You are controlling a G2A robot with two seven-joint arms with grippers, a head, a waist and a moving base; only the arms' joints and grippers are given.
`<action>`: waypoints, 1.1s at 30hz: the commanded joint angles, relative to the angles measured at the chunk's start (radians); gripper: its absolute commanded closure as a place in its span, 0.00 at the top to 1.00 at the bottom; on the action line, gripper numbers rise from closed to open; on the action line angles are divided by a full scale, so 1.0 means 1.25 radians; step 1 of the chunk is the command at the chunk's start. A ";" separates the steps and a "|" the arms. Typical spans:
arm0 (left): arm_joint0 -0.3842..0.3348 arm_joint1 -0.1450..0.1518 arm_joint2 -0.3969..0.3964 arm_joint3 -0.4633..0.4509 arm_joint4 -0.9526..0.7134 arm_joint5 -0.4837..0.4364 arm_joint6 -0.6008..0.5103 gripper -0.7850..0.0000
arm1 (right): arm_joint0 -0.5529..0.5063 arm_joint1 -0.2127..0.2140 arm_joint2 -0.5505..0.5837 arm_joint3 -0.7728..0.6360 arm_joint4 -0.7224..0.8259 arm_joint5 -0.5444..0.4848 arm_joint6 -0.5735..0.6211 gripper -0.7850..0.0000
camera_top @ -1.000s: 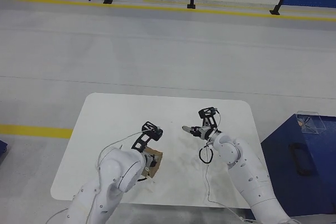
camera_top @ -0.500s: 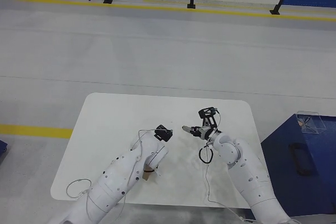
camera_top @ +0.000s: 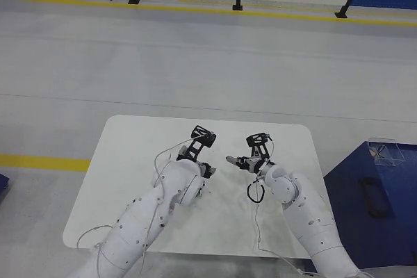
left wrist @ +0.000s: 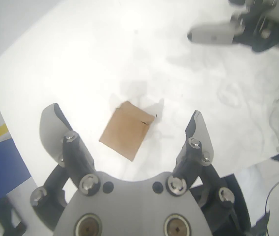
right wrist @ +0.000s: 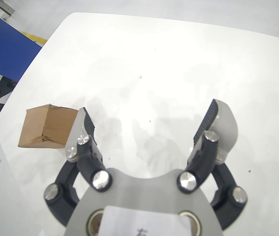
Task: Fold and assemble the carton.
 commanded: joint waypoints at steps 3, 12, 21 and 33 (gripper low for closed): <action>0.143 0.028 -0.120 -0.104 -0.027 -0.061 0.151 0.00 | 0.000 0.000 0.000 0.000 0.000 0.000 0.000 1.00; 0.228 0.043 -0.175 -0.049 -0.045 -0.152 0.265 0.00 | 0.000 0.000 0.000 0.000 0.000 0.000 0.000 1.00; 0.213 0.040 -0.157 0.029 -0.039 -0.152 0.258 0.00 | 0.000 0.000 0.000 0.000 0.000 0.000 0.000 1.00; 0.187 0.033 -0.129 0.092 -0.030 -0.151 0.223 0.00 | 0.000 0.000 0.000 0.000 0.000 0.000 0.000 1.00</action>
